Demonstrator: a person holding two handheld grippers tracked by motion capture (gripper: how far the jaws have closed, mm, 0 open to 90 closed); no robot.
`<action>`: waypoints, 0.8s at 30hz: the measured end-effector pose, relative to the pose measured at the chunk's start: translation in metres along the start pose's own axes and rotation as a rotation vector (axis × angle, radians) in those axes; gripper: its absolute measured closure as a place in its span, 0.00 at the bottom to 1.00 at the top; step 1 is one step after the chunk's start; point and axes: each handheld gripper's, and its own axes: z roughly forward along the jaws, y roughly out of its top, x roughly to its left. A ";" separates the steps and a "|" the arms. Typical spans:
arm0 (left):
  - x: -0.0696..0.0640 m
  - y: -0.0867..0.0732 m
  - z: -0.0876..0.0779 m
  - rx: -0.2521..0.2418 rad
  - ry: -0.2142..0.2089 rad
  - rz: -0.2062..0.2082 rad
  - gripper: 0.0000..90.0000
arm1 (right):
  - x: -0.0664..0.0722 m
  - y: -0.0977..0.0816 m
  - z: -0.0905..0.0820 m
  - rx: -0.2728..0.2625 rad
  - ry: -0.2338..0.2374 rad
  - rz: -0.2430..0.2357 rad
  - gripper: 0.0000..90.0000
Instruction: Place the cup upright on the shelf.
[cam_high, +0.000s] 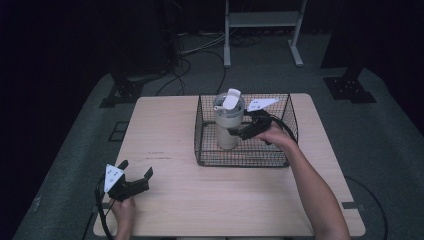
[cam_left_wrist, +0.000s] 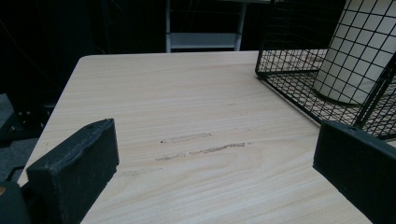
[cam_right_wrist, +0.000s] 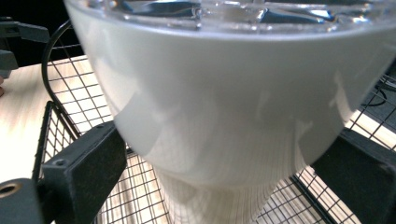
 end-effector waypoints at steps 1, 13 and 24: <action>0.000 0.000 0.000 0.000 0.000 0.000 0.00 | 0.001 0.000 -0.001 0.001 -0.002 -0.001 0.04; 0.000 0.000 0.000 0.000 -0.001 0.002 0.00 | 0.006 -0.001 -0.015 -0.017 -0.017 0.016 0.04; 0.000 0.000 0.000 -0.001 -0.003 0.003 0.00 | 0.011 0.003 -0.028 0.022 -0.044 0.030 0.04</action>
